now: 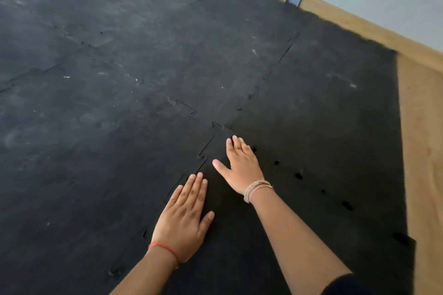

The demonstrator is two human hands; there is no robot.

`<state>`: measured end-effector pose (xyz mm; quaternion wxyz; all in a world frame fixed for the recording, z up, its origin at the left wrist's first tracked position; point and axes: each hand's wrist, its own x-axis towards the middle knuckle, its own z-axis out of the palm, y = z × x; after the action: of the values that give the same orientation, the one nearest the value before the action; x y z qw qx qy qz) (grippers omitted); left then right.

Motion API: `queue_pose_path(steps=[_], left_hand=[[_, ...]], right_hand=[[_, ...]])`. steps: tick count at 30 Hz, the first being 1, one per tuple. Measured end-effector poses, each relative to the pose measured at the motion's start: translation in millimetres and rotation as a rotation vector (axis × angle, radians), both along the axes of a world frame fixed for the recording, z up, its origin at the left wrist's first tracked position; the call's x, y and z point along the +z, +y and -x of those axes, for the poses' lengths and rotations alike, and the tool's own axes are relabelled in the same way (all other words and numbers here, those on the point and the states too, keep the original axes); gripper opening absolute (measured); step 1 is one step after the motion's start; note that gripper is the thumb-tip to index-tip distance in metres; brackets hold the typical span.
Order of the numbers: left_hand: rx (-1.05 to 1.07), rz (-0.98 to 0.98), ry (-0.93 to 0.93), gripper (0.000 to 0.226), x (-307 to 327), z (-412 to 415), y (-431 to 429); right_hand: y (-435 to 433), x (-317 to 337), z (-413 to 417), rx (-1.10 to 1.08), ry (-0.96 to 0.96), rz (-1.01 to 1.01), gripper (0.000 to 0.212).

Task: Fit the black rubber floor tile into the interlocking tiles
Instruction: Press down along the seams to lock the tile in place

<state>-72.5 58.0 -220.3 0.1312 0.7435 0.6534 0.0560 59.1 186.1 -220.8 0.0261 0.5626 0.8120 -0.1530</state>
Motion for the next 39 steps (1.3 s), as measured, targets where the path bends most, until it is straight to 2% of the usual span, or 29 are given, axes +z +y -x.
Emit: queue_pose_path(steps=[5,21,25,28,33,39], left_hand=[[-0.133,-0.071,0.018,0.062,-8,2,47],[-0.188,0.016,0.095,0.070,-16,-4,69],[-0.155,0.030,0.086,0.063,-16,-6,70],[-0.104,0.057,0.080,0.063,-9,-16,66],[-0.027,0.044,0.040,0.063,-13,-23,57],[-0.017,0.036,0.045,0.063,-12,-29,108]], right_hand=[[-40,-10,-40,0.029,-0.135,-0.149,0.084],[-37,-15,-37,-0.005,-0.111,-0.148,0.083],[-29,-8,-38,0.028,-0.144,-0.052,0.085],[-19,10,-46,0.057,-0.179,0.106,0.087],[-21,19,-57,-0.065,-0.271,0.179,0.107],[1,22,-41,-0.059,-0.416,0.313,0.116]])
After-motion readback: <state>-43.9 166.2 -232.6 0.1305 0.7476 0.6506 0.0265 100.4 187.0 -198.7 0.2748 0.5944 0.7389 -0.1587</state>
